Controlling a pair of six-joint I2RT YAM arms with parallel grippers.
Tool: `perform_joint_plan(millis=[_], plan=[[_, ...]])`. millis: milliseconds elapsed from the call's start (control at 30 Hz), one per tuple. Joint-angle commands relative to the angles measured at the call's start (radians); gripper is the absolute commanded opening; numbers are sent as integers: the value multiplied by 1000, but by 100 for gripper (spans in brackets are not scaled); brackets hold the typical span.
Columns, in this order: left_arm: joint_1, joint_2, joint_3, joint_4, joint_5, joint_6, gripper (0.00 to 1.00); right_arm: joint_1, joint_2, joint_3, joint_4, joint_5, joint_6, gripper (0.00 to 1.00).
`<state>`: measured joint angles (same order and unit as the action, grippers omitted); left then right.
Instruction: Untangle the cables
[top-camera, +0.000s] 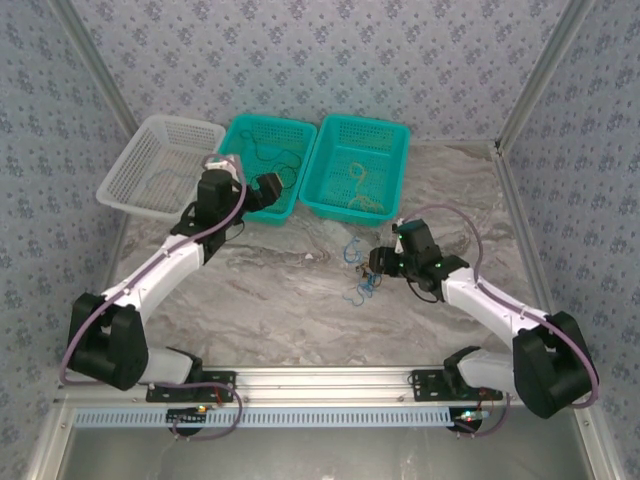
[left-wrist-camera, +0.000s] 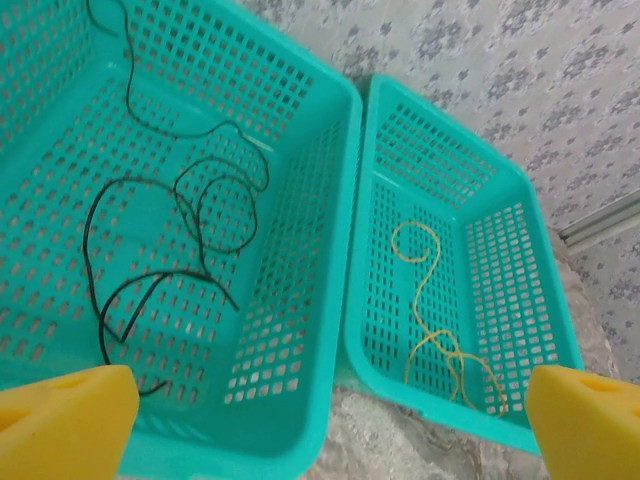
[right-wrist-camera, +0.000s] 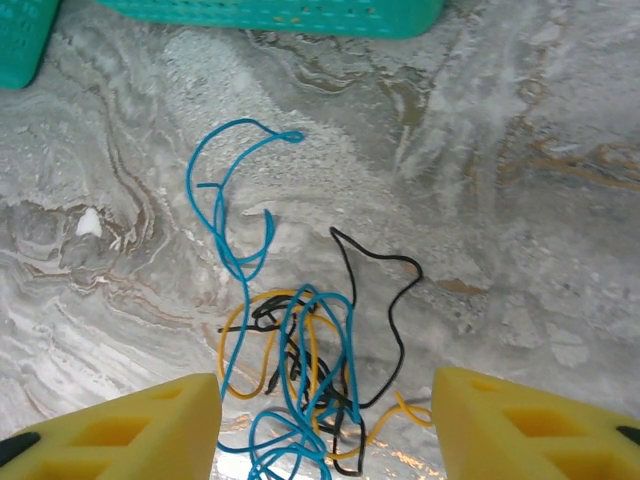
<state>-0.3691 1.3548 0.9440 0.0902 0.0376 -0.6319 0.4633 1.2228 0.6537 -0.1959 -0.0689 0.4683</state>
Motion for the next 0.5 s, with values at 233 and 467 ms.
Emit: perform_joint_plan(millis=[233,467], plan=[[33,-135,-111,23,-52,-13,99,42,100,104,-73,-60,-102,43],[100,-211,-180,23,-56,-58,99,68,163,137,-99,17,-93,36]])
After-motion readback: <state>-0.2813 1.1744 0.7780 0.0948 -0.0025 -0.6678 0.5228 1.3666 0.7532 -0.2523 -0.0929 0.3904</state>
